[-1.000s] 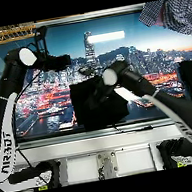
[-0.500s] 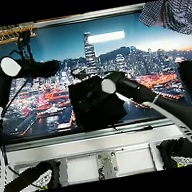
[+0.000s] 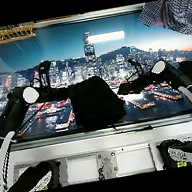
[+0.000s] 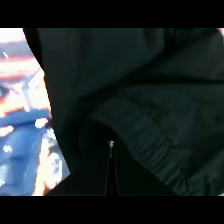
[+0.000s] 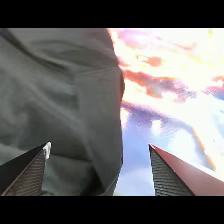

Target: Fold the clothes and pants, and hang the long-sleeved shirts on hangers.

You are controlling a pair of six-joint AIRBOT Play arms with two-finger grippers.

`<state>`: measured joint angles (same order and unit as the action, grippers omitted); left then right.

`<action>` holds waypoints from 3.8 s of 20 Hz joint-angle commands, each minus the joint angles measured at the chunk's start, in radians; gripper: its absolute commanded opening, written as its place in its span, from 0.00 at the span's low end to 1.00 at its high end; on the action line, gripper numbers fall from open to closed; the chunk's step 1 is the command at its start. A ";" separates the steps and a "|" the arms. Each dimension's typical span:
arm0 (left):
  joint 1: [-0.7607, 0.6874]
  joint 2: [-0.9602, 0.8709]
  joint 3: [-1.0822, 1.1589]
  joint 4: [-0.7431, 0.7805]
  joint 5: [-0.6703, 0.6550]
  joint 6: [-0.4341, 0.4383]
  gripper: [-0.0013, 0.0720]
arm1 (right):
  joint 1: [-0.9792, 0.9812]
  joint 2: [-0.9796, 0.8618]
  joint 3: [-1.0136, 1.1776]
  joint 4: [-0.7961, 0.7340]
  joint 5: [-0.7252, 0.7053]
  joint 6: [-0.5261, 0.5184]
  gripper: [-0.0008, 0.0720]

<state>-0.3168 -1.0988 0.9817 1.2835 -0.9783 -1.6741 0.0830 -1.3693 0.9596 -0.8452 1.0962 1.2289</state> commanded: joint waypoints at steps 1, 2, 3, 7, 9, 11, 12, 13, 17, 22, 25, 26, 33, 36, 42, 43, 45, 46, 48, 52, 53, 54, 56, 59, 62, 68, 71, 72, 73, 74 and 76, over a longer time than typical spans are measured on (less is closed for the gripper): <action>-0.033 0.013 -0.034 -0.002 0.019 -0.010 0.02 | -0.055 -0.122 -0.021 0.206 0.039 -0.156 0.99; -0.033 0.013 -0.034 -0.002 0.019 -0.010 0.02 | -0.035 -0.159 -0.021 0.259 0.048 -0.199 0.99; -0.033 0.013 -0.035 -0.002 0.018 -0.010 0.02 | -0.013 -0.191 -0.021 0.300 0.063 -0.238 0.99; -0.032 0.013 -0.034 -0.002 0.020 -0.010 0.02 | 0.101 -0.263 -0.021 0.346 0.063 -0.264 0.99; -0.032 0.013 -0.034 -0.002 0.018 -0.010 0.02 | 0.146 -0.285 -0.019 0.365 0.060 -0.265 0.98; -0.032 0.013 -0.034 -0.002 0.018 -0.010 0.02 | 0.177 -0.296 -0.014 0.373 0.052 -0.265 0.95; -0.032 0.013 -0.034 -0.002 0.018 -0.010 0.02 | 0.186 -0.296 -0.010 0.374 0.050 -0.273 0.62; -0.032 0.013 -0.034 -0.002 0.018 -0.010 0.02 | 0.191 -0.295 -0.006 0.380 0.050 -0.296 0.17; -0.032 0.013 -0.034 -0.002 0.018 -0.010 0.02 | 0.146 -0.222 0.072 0.255 0.053 -0.230 0.04; -0.032 0.013 -0.035 -0.002 0.019 -0.010 0.02 | -0.172 -0.026 0.260 -0.232 0.053 0.067 0.04; -0.032 0.013 -0.035 -0.002 0.019 -0.010 0.02 | -0.446 0.037 0.329 -0.292 0.052 0.112 0.04; -0.032 0.013 -0.035 -0.002 0.018 -0.010 0.02 | -0.528 0.049 0.341 -0.291 0.045 0.111 0.04; -0.032 0.013 -0.035 -0.002 0.019 -0.010 0.02 | -0.933 0.150 0.344 -0.253 -0.108 0.117 0.04; -0.032 0.013 -0.035 -0.002 0.019 -0.010 0.02 | -1.009 0.190 0.343 -0.317 -0.107 0.186 0.04; -0.032 0.013 -0.035 -0.001 0.019 -0.009 0.02 | -1.019 0.196 0.271 -0.494 0.068 0.231 0.04; -0.032 0.013 -0.035 -0.001 0.018 -0.009 0.02 | -1.019 0.196 0.248 -0.507 0.093 0.230 0.04; -0.032 0.013 -0.035 -0.001 0.018 -0.009 0.02 | -1.019 0.196 0.202 -0.557 0.126 0.231 0.04; -0.032 0.013 -0.035 -0.001 0.018 -0.009 0.02 | -1.019 0.196 0.185 -0.597 0.140 0.240 0.04; -0.032 0.013 -0.035 -0.001 0.018 -0.009 0.02 | -1.019 0.195 0.169 -0.686 0.163 0.246 0.05; -0.032 0.013 -0.035 -0.001 0.018 -0.009 0.02 | -1.020 0.195 0.171 -0.726 0.169 0.269 0.93; -0.032 0.013 -0.035 -0.001 0.018 -0.009 0.02 | -1.019 0.200 0.180 -0.724 0.171 0.285 0.88; -0.032 0.013 -0.035 -0.001 0.018 -0.009 0.02 | -1.015 0.218 0.183 -0.721 0.148 0.289 0.76; -0.032 0.013 -0.035 -0.001 0.018 -0.009 0.02 | -0.988 0.319 0.183 -0.677 0.025 0.260 0.72; -0.033 0.010 -0.035 -0.001 0.019 -0.009 0.02 | -0.870 0.489 0.181 -0.477 -0.074 0.259 0.72; -0.033 -0.008 -0.035 -0.002 0.016 -0.010 0.02 | -0.668 0.575 0.147 -0.307 -0.063 0.258 0.72; -0.033 -0.051 -0.035 -0.002 -0.005 -0.018 0.02 | -0.108 0.582 0.013 -0.269 -0.040 0.217 0.72; -0.032 0.010 -0.035 -0.002 0.022 -0.028 0.02 | 0.084 0.548 -0.031 -0.269 -0.042 0.214 0.72; -0.032 0.030 -0.035 -0.002 0.020 -0.028 0.02 | 0.125 0.532 -0.034 -0.269 -0.041 0.214 0.69; -0.033 0.047 -0.035 -0.002 0.018 -0.028 0.02 | 0.154 0.518 -0.034 -0.269 -0.041 0.214 0.69; -0.033 0.063 -0.035 -0.002 0.018 -0.028 0.02 | 0.174 0.505 -0.034 -0.268 -0.041 0.214 0.69; -0.032 0.087 -0.035 -0.002 0.018 -0.028 0.02 | 0.193 0.482 -0.034 -0.268 -0.041 0.214 0.69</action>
<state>-0.3489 -1.0470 0.9474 1.2816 -0.9638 -1.7008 0.2073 -0.8577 0.9340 -1.1191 1.0542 1.4437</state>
